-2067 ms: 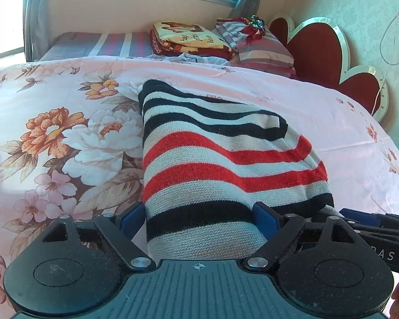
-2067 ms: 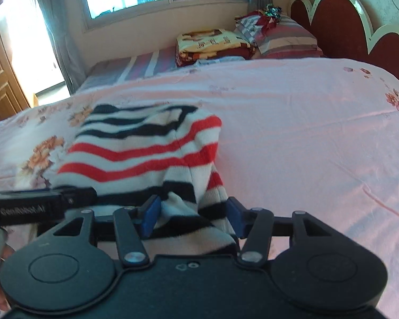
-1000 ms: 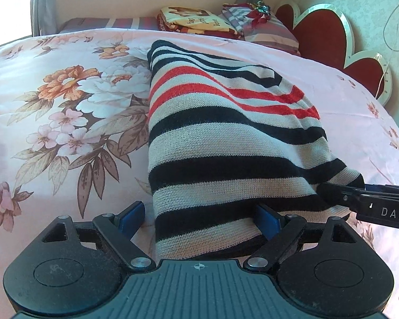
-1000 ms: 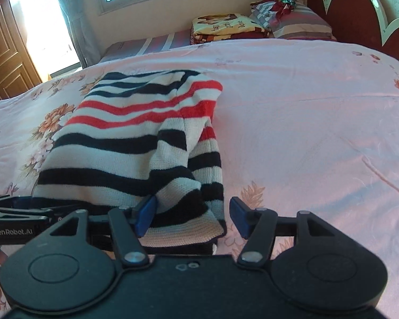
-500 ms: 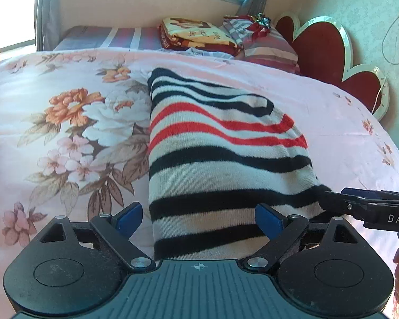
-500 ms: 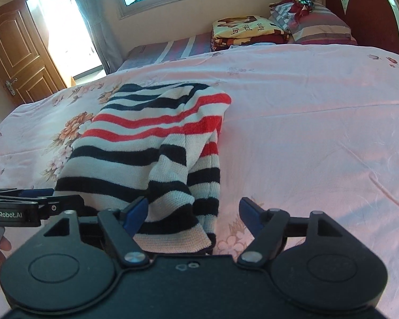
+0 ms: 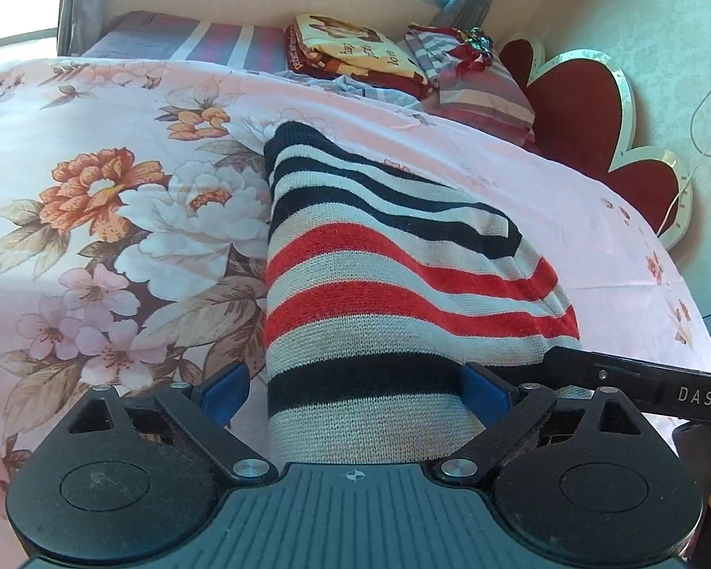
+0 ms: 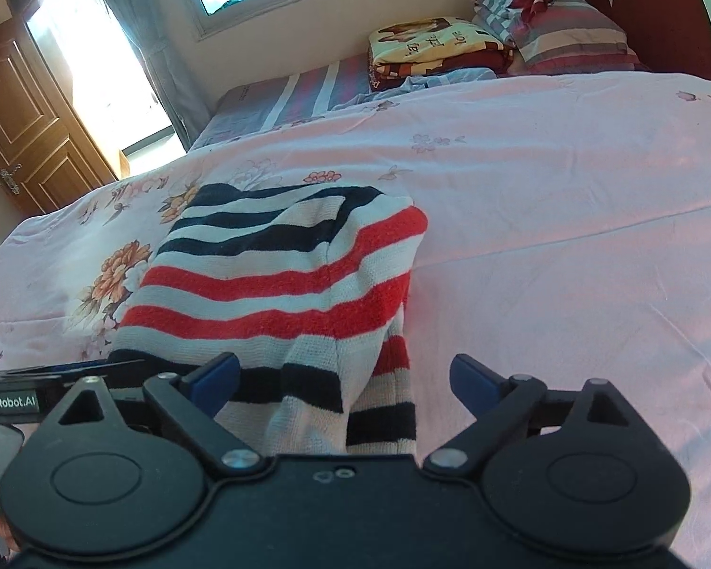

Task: Fold small clothes

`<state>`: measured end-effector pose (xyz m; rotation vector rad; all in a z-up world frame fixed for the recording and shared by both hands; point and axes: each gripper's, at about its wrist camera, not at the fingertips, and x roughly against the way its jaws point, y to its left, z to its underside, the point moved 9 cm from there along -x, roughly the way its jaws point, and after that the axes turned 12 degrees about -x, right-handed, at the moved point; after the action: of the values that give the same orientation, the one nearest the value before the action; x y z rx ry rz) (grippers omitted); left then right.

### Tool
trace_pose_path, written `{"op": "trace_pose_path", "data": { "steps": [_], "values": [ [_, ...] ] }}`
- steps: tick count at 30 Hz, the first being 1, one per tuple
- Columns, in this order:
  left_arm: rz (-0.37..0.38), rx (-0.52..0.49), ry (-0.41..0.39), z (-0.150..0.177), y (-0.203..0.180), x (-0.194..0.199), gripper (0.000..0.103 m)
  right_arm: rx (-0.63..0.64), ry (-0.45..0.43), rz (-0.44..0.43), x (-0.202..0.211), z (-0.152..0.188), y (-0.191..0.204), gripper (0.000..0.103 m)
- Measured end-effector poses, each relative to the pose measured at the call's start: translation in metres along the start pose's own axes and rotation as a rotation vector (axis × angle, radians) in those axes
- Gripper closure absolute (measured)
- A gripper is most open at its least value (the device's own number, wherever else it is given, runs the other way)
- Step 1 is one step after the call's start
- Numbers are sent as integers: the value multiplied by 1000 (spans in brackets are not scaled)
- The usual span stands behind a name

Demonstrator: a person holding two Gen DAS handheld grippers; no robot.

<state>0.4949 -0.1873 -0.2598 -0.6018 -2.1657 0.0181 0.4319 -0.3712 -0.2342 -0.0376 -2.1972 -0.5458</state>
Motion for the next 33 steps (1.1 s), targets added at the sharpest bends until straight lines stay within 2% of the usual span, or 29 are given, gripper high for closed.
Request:
{"op": "trace_pose_path", "data": {
  "steps": [5,10,15,17,19,21,23,25,27,29,33],
  "values": [
    [89,69,22,5,3,-21,8,-20,61,-13,-25,3,-4,7],
    [109,38,4,4,-4,-27,9,-93,96,-91,-36,6,-12,4],
    [108,31,-2,0,-7,-31,9,-76,97,-132,-40,6,-7,4],
    [103,32,-2,-1,-8,-31,12,-61,100,-148,-42,7,-1,8],
    [101,40,-6,-1,-7,-31,14,-48,107,-177,-43,7,6,18],
    [104,42,-10,-2,-7,-29,18,-48,107,-175,-43,6,8,20],
    [108,41,-11,-2,-6,-29,20,-47,110,-184,-42,5,8,26],
    [114,42,-9,-1,-5,-29,20,-54,114,-193,-41,4,6,29],
    [119,40,-4,-1,-5,-31,20,-50,117,-195,-43,4,6,25],
    [122,40,1,-3,-5,-33,20,-66,126,-201,-49,4,7,16],
    [114,33,-3,-3,-7,-33,23,-43,101,-161,-53,4,14,17]
  ]
}}
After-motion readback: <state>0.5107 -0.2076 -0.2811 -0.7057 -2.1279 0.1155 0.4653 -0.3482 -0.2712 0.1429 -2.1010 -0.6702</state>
